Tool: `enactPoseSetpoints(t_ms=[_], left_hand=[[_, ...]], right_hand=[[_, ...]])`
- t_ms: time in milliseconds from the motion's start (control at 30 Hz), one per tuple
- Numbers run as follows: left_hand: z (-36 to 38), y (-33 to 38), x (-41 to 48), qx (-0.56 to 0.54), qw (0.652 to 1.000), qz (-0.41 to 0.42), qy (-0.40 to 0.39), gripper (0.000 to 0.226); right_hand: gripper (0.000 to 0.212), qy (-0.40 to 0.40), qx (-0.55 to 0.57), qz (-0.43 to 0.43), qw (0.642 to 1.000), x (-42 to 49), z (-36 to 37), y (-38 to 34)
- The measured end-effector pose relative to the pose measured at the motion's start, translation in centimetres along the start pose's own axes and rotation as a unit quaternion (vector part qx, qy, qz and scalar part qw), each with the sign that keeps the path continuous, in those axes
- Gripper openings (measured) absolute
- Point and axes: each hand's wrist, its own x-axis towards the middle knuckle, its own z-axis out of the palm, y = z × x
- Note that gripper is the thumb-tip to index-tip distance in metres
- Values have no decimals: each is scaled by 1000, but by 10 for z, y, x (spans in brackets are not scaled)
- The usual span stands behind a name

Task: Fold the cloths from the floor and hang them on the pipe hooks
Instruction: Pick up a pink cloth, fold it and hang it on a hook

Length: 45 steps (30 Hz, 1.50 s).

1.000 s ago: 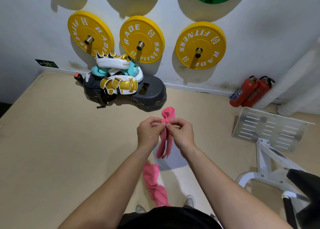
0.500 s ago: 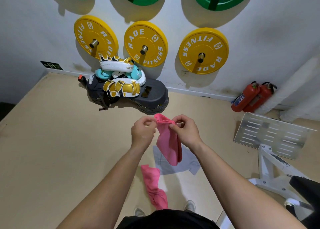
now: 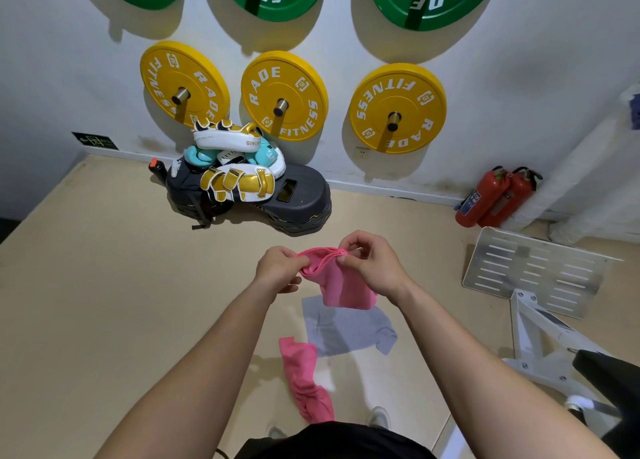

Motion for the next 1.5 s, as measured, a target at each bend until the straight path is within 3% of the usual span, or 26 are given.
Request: enactPoseSetpoints(t_ms=[167, 300, 533, 667, 733, 833, 933, 1033, 1167, 1300, 1500], left_hand=[[-4, 1, 2, 8, 999, 17, 50, 4], [-17, 14, -6, 58, 997, 44, -5, 11], [-23, 29, -19, 151, 975, 158, -42, 18], [-28, 36, -29, 133, 966, 201, -97, 13], [-29, 40, -32, 148, 955, 225, -121, 22], [-25, 43, -32, 191, 937, 281, -87, 28], [-23, 45, -31, 149, 938, 312, -28, 13], [-19, 48, -35, 97, 941, 322, -36, 8], [-9, 56, -44, 40, 941, 330, -58, 12], [-4, 64, -51, 48, 930, 358, -71, 12], [-5, 67, -53, -1, 934, 354, -39, 17]], right_hand=[[19, 16, -69, 16, 997, 0, -8, 10], [22, 45, -167, 44, 984, -6, -18, 30], [15, 41, -66, 38, 996, -12, -23, 28], [10, 58, 21, 54, 997, -8, -36, 21], [10, 61, 33, 48, 996, -5, -41, 18], [10, 50, 32, 27, 998, -1, -47, 14], [10, 37, 16, 7, 999, -1, -56, 7], [22, 20, 14, 3, 1000, -1, -67, -1], [32, -50, -63, 25, 996, -3, -79, -28], [25, -149, -168, 7, 974, 0, -76, -61], [16, -159, -268, -106, 944, 11, -58, -95]])
